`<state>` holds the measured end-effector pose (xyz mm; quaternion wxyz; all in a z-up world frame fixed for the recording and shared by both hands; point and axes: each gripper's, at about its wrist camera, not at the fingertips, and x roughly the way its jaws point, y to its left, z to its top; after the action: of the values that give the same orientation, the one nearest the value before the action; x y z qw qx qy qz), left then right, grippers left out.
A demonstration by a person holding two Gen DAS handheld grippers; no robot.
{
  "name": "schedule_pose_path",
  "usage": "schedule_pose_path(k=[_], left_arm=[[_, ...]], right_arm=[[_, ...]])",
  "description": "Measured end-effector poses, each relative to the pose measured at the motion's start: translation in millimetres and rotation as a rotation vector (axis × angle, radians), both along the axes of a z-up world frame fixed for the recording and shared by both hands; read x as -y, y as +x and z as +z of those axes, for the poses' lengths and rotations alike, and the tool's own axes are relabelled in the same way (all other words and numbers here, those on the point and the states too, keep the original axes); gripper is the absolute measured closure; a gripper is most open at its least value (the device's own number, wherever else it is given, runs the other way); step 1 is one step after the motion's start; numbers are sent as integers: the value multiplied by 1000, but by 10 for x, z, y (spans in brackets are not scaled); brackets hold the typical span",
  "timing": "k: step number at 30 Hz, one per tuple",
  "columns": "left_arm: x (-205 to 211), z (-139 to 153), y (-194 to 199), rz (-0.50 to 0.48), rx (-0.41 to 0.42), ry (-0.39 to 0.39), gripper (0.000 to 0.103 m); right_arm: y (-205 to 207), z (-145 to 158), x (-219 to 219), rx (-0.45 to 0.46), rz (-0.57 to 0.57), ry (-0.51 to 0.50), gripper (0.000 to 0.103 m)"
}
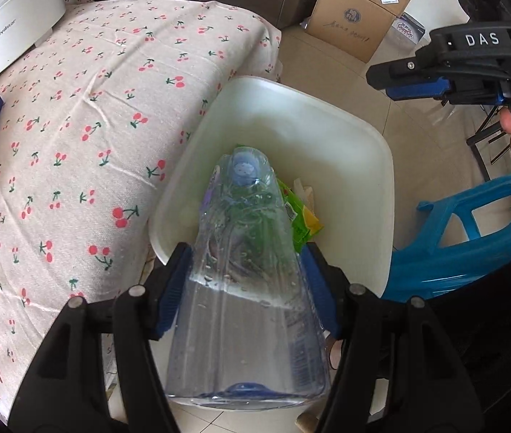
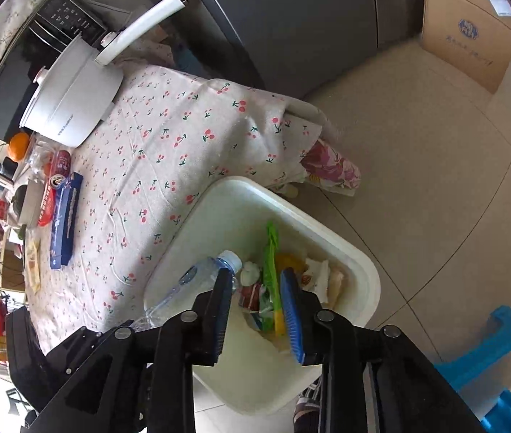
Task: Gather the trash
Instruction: 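Carry the bottle and green bag to the white bin and release both, then grasp the cream pastry bag with the left gripper while the right gripper grasps the blue biscuit box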
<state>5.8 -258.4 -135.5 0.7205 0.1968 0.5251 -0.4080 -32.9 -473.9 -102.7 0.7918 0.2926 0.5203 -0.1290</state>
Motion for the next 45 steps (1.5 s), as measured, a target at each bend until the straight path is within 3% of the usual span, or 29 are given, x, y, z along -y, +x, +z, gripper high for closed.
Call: schedule_pose_path(k=[2, 4, 5, 13, 20, 27, 36, 41, 45], left_arm=[[0, 22, -9, 4, 18, 6, 36], [-11, 67, -14, 2, 40, 4, 23], [-25, 97, -25, 5, 54, 1, 19], [-257, 216, 17, 22, 89, 21, 17], [-624, 410, 127, 99, 117, -1, 9], [-1190, 573, 423, 258, 160, 10, 5], [-2200, 692, 1072, 513, 224, 63, 3], [-2823, 647, 1559, 664, 276, 129, 2], [-3349, 531, 1928, 773, 264, 150, 2]], right_arm=[[-7, 22, -7, 6, -5, -9, 53], [-22, 36, 4, 15, -15, 0, 42], [-26, 43, 8, 18, -22, 2, 41], [-10, 76, -26, 1, -33, -33, 31], [115, 137, -190, -6, -5, -79, 25], [409, 242, -583, -3, 71, -127, 23], [865, 304, -1392, 8, 222, -191, 18], [1193, 263, -1837, 3, 304, -207, 18], [1469, 250, -2199, 13, 356, -213, 18]])
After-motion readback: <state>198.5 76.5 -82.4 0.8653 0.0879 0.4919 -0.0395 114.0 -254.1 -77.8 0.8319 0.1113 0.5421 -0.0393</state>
